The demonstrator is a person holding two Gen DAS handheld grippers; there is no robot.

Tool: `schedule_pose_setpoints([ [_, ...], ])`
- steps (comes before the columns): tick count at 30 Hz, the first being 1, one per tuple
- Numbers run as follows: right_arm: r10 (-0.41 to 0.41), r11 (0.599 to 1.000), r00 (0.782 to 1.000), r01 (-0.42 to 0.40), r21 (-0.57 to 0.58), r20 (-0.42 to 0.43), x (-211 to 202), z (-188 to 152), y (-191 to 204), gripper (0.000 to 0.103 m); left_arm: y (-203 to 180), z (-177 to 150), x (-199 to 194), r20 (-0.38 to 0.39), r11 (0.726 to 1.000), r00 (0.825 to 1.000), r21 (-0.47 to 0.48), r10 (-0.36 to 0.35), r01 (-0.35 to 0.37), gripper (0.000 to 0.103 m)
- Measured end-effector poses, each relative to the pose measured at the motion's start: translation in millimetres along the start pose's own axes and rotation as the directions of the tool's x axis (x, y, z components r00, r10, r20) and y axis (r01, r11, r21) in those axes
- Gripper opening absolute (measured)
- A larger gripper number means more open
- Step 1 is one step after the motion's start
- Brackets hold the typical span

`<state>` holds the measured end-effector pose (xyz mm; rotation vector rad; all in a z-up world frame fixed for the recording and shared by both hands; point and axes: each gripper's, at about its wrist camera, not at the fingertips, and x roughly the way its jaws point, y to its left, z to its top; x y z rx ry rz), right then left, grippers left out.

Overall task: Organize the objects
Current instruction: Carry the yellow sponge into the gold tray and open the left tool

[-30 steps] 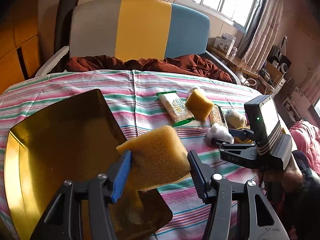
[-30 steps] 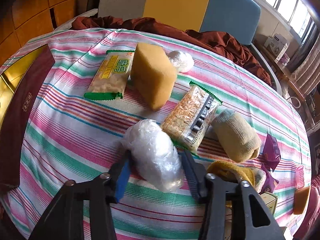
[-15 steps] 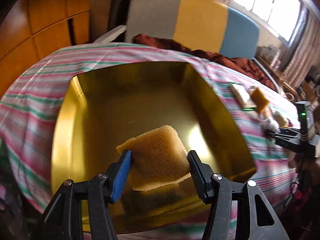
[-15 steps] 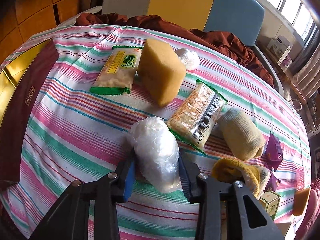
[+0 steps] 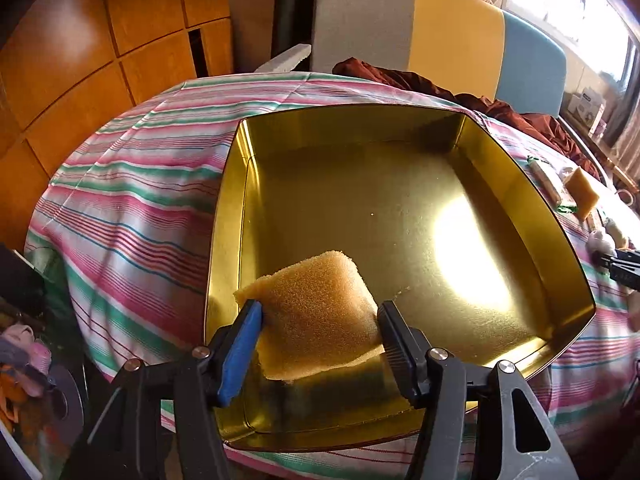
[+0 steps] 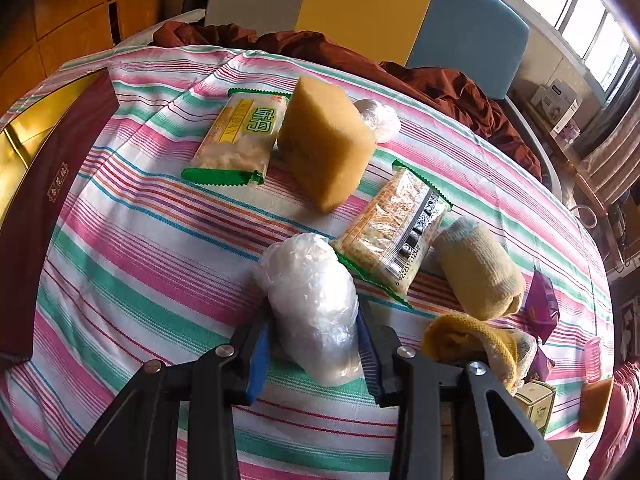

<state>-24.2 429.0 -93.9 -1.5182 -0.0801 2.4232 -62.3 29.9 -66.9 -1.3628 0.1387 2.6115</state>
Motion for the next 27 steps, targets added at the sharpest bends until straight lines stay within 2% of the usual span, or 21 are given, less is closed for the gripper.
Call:
schedule_pose_setpoints([
  [10,0.008,1.000,1.000,-0.008,0.000,-0.002,-3,-4,4,0.038,5,-4,-8,0.024,0.999,1.000,-0.039,0.001,0.000,0.066],
  [14,0.020,1.000,1.000,-0.020,0.003,-0.005,-5,-6,6,0.037,11,-2,-24,0.081,0.998,0.997,-0.069,-0.001,0.006,0.078],
  [17,0.037,0.999,0.999,-0.037,0.002,-0.008,-8,-9,11,0.037,19,-2,-37,0.118,0.995,0.993,-0.098,0.001,0.010,0.081],
  [23,0.156,0.987,0.988,-0.155,0.044,-0.018,-21,-14,26,0.037,35,0,-51,0.148,0.989,0.989,-0.148,0.003,0.019,0.082],
  [27,0.228,0.971,0.971,-0.232,0.065,0.069,-54,-8,42,0.037,38,-2,-58,0.163,0.988,0.987,-0.150,0.004,0.020,0.084],
])
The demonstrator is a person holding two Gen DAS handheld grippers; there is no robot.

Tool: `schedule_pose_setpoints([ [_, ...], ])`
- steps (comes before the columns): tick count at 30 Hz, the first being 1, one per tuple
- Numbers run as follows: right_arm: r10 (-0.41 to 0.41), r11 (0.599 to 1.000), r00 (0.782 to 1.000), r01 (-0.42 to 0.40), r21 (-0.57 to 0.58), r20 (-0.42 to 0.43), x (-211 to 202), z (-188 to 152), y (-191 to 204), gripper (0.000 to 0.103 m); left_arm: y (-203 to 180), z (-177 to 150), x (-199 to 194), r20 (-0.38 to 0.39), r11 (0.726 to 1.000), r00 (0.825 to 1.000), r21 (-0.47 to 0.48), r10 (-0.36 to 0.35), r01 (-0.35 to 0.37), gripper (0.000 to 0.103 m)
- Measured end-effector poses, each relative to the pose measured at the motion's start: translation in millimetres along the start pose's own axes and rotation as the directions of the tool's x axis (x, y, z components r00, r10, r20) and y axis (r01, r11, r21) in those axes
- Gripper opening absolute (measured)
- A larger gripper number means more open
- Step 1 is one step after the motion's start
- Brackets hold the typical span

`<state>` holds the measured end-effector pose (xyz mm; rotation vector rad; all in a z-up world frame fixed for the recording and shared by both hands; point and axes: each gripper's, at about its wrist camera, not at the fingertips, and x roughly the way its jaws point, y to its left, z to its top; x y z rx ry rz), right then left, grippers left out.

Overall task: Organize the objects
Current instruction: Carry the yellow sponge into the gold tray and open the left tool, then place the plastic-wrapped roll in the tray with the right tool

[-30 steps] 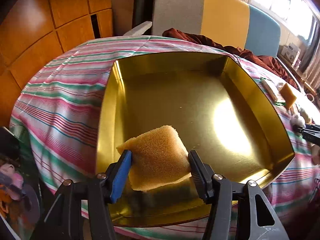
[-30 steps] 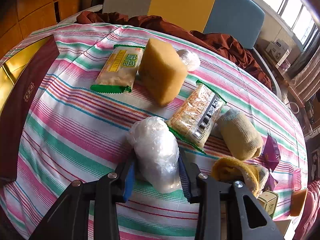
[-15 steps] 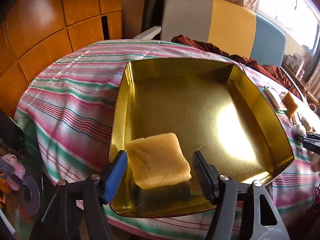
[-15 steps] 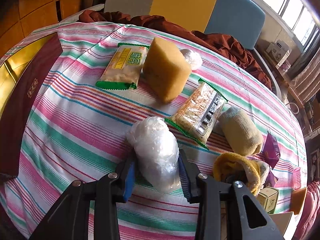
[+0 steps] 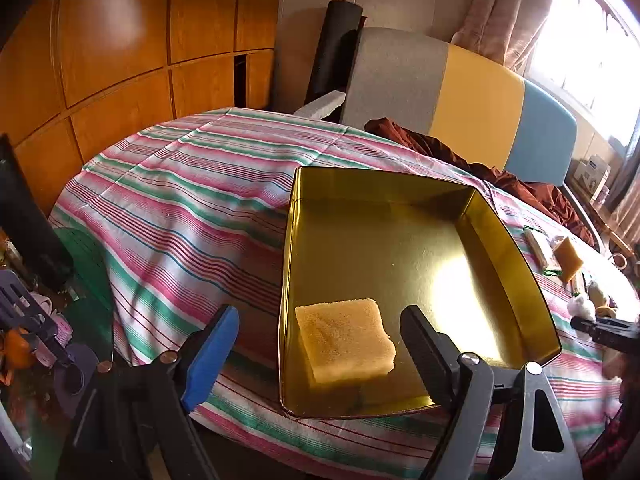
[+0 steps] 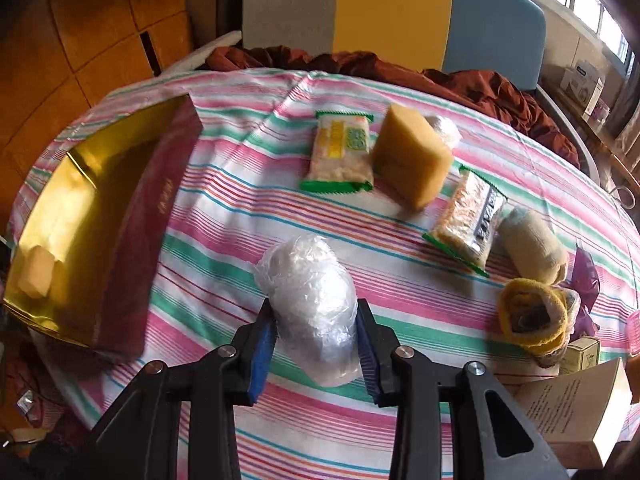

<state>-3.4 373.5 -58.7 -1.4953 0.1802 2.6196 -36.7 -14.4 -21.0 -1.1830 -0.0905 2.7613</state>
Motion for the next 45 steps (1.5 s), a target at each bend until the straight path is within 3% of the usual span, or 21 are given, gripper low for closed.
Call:
schedule_pose_setpoints([
  [4,0.076,0.997,0.994,-0.075,-0.016,0.083,-30,15,35,0.037,-2,0,-4,0.011,1.000,1.000,0.000,-0.011,0.011,0.086],
  [8,0.163,0.983,0.981,-0.152,-0.107,0.106,-46,25,96,0.037,-1,-2,-5,0.013,1.000,1.000,-0.002,-0.022,0.022,0.088],
  [14,0.236,0.943,0.971,-0.217,-0.252,0.047,-25,30,178,0.037,3,-5,-6,0.010,1.000,1.000,-0.011,-0.025,0.025,0.088],
  [20,0.235,0.927,0.969,-0.246,-0.283,-0.074,13,24,216,0.038,12,-8,-5,0.002,0.999,1.000,-0.030,-0.017,0.017,0.090],
  [24,0.261,0.915,0.956,-0.288,-0.281,-0.132,27,18,231,0.041,19,-10,-3,-0.004,0.999,1.000,-0.046,-0.012,0.012,0.090],
  [26,0.301,0.904,0.940,-0.335,-0.267,-0.161,31,14,235,0.046,22,-11,-3,-0.003,0.999,1.000,-0.054,-0.009,0.009,0.090],
  [29,0.325,0.896,0.932,-0.358,-0.262,-0.162,29,10,238,0.051,26,-12,-2,-0.005,0.998,1.000,-0.061,-0.003,0.003,0.090],
  [35,0.319,0.904,0.941,-0.339,-0.260,-0.117,14,8,228,0.055,26,-12,-2,-0.007,0.998,1.000,-0.059,0.001,-0.002,0.090],
  [45,0.227,0.949,0.973,-0.212,-0.232,0.039,-20,12,191,0.081,8,-11,-4,-0.008,1.000,1.000,-0.010,-0.010,0.010,0.093],
])
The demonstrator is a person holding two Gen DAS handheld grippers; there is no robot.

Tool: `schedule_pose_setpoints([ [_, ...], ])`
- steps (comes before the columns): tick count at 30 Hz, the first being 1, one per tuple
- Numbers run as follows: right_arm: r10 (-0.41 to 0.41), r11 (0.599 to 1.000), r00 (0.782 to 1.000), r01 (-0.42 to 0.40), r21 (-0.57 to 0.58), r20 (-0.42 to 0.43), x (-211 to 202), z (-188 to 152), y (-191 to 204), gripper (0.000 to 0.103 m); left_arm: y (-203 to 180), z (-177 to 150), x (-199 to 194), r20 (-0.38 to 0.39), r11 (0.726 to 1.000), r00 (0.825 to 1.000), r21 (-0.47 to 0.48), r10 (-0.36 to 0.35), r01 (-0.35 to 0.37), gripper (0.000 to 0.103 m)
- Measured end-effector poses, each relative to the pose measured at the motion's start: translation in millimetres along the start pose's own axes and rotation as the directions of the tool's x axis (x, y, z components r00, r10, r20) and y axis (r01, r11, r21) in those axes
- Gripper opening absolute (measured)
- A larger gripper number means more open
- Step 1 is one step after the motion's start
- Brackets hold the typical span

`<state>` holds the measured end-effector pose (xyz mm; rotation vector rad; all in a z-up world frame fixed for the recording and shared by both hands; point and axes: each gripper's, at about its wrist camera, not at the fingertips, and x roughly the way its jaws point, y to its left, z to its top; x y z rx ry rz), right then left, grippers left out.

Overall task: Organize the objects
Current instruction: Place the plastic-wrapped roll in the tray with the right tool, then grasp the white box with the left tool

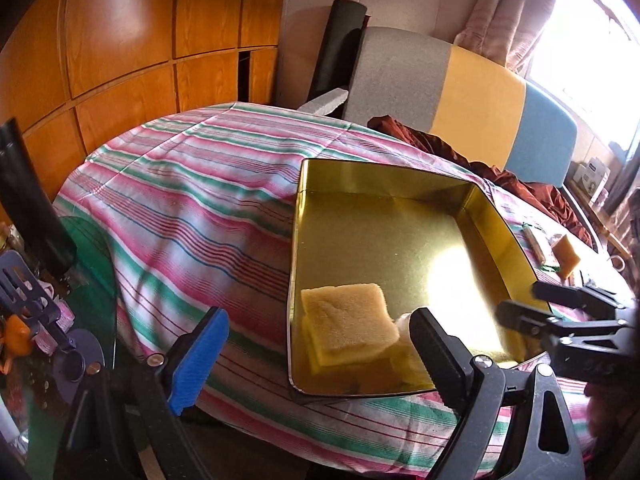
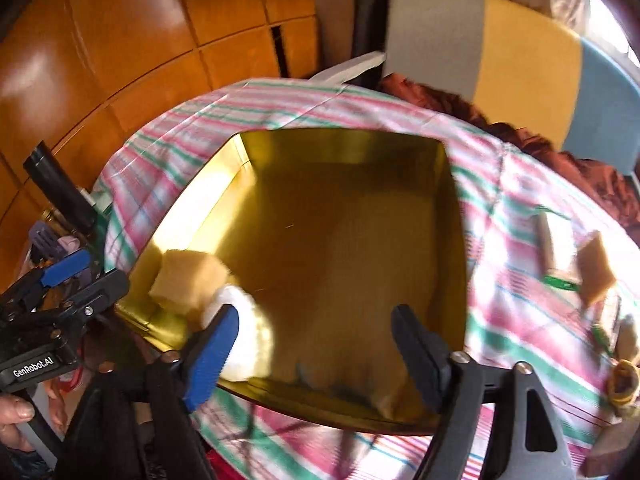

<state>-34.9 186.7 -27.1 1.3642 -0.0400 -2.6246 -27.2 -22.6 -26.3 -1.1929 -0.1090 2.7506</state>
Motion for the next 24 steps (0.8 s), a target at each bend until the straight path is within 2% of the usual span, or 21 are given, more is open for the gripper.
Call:
schedule_pose_setpoints([
  [8,-0.129,0.985,0.991,0.123,0.117,0.042,-33,-10,-63,0.084,-24,6,1,-0.013,0.998,0.999,0.041,-0.046,0.046,0.096],
  [14,-0.255,0.944,0.967,0.244,0.222,0.024,-58,-31,-135,0.084,-52,10,1,-0.014,0.991,0.996,0.100,-0.091,0.092,0.096],
  [18,-0.356,0.890,0.934,0.332,0.313,0.023,-94,-45,-187,0.084,-74,14,1,-0.022,0.981,0.992,0.143,-0.128,0.129,0.097],
  [21,-0.436,0.838,0.899,0.386,0.386,0.048,-131,-57,-220,0.084,-95,16,2,-0.035,0.968,0.985,0.184,-0.167,0.171,0.096],
  [24,-0.511,0.772,0.858,0.428,0.469,0.059,-164,-72,-251,0.084,-124,17,0,-0.057,0.938,0.970,0.247,-0.237,0.244,0.097],
])
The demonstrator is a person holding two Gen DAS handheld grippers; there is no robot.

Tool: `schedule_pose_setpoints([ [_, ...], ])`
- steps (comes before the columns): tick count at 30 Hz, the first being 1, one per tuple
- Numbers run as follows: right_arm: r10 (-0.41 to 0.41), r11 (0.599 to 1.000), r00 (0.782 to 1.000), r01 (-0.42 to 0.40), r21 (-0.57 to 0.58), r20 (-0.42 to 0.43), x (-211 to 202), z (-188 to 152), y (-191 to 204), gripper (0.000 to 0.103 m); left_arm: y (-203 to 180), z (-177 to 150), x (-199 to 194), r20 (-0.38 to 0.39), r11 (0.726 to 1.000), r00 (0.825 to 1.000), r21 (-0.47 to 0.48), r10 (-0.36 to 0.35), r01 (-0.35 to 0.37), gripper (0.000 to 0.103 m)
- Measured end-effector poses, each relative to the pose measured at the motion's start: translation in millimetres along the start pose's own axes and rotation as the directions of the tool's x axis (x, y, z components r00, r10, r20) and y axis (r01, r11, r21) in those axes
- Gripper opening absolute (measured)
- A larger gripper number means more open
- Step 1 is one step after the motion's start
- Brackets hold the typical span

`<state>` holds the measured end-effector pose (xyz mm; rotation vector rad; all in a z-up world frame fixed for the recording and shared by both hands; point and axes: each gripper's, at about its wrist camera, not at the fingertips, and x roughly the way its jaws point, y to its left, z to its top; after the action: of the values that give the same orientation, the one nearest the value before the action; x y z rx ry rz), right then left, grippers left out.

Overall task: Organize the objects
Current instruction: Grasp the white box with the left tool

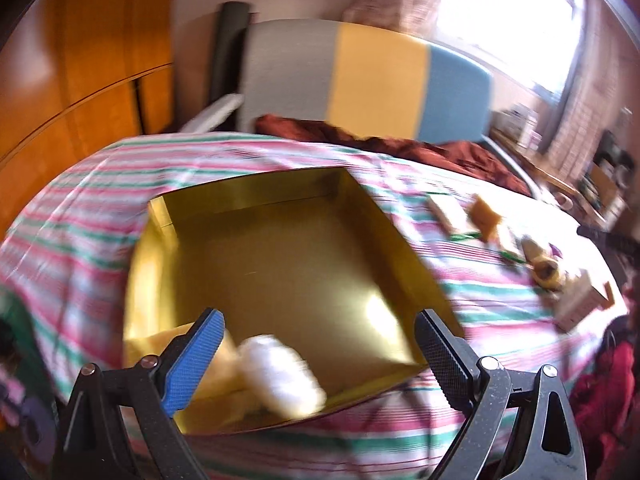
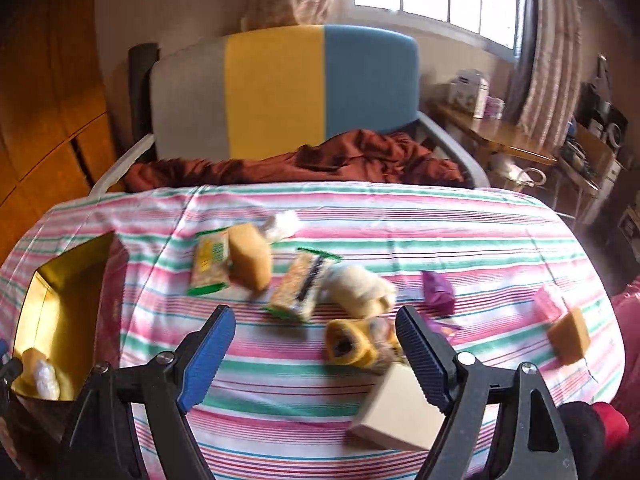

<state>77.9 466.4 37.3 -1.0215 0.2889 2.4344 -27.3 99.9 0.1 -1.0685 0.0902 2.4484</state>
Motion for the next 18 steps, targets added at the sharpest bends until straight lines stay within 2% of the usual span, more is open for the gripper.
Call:
schedule_pose_setpoints([
  [4,-0.089,0.981,0.996,0.086,0.175,0.011,-3,2,-65,0.084,-52,9,6,0.003,0.987,0.996,0.134,-0.093,0.092,0.097],
  [8,-0.117,0.936,0.993,0.120,0.330,-0.030,2,-13,-110,0.084,-108,14,17,-0.022,0.946,0.982,0.264,-0.187,0.186,0.097],
  [10,-0.126,0.928,0.990,0.139,0.346,-0.062,4,-21,-118,0.084,-135,14,26,-0.048,0.922,0.977,0.325,-0.208,0.212,0.097],
  [13,-0.111,0.940,0.984,0.149,0.306,-0.137,10,-29,-119,0.084,-161,13,35,-0.079,0.901,0.970,0.361,-0.230,0.243,0.097],
  [14,-0.072,0.943,0.986,0.115,0.313,-0.148,11,-32,-118,0.084,-167,13,38,-0.086,0.897,0.969,0.367,-0.230,0.246,0.097],
  [16,0.098,0.933,0.982,-0.034,0.357,-0.160,18,-38,-111,0.084,-173,12,40,-0.096,0.895,0.968,0.367,-0.234,0.253,0.097],
  [18,0.272,0.897,0.948,-0.188,0.401,-0.164,27,-43,-100,0.086,-174,10,43,-0.107,0.896,0.966,0.362,-0.235,0.258,0.097],
])
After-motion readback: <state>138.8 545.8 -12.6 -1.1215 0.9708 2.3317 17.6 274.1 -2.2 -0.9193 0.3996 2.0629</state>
